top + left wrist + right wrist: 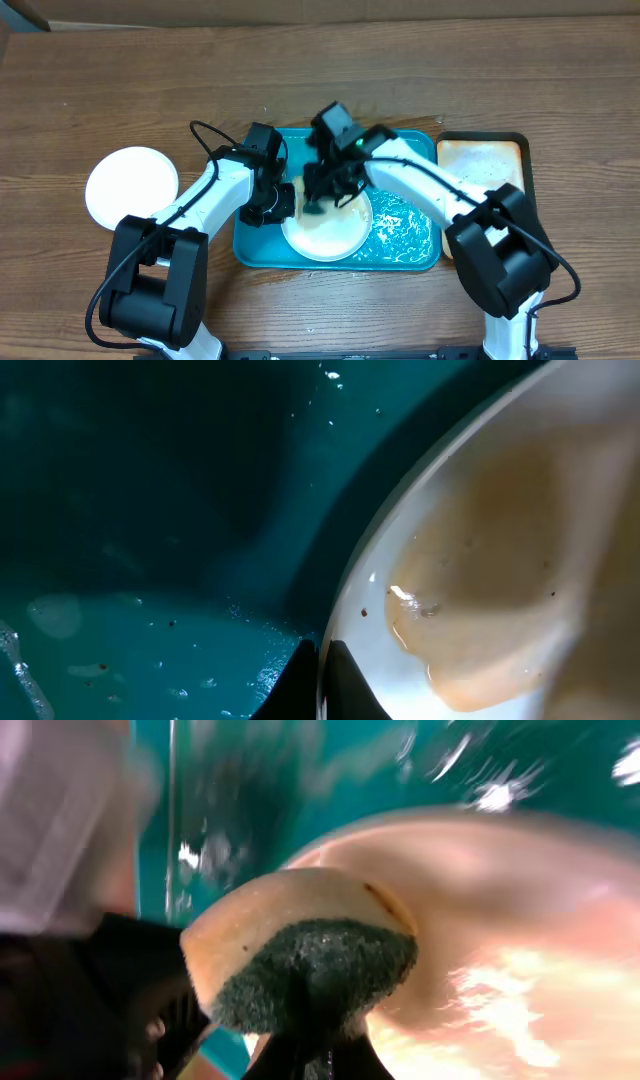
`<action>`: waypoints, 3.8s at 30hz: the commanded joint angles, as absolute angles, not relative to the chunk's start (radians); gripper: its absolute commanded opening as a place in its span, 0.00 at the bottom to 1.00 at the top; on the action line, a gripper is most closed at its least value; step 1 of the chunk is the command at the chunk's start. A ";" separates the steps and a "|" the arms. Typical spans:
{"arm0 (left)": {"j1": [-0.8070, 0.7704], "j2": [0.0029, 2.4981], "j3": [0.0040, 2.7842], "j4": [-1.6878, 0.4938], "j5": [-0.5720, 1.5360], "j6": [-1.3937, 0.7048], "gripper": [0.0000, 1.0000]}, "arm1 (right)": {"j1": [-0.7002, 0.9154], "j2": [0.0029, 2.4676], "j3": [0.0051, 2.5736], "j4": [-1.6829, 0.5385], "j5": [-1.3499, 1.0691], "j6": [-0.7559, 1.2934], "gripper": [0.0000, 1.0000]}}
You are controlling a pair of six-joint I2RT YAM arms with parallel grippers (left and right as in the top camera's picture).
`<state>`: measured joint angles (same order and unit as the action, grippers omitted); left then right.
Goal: Clean dirty plates on tray and stack at the side
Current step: 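Scrub the white plate with the sponge while left gripper holds it, then keep scrubbing the white plate surface with the sponge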
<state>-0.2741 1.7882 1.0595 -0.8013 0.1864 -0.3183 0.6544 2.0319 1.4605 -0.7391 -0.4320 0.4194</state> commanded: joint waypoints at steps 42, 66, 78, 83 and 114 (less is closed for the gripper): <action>-0.268 1.812 1.061 -0.833 0.146 -0.344 0.04 | 0.505 2.031 1.565 -1.108 0.263 0.633 0.04; -0.268 1.812 1.061 -0.793 0.146 -0.371 0.04 | 0.759 2.039 1.406 -0.735 -0.548 0.365 0.04; -0.268 1.812 1.061 -0.796 0.177 -0.389 0.04 | 0.707 2.039 1.254 -0.610 -0.439 0.506 0.04; -0.268 1.812 1.061 -0.811 0.176 -0.389 0.04 | 0.628 2.039 1.254 -0.662 -0.225 0.551 0.04; -0.269 1.812 1.061 -0.780 0.146 -0.402 0.04 | 0.495 1.917 1.789 -1.158 0.117 0.437 0.04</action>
<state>-0.2729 1.7901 1.0687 -0.7998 0.1837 -0.3866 0.4961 1.9945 1.6970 -1.1324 0.0662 0.4553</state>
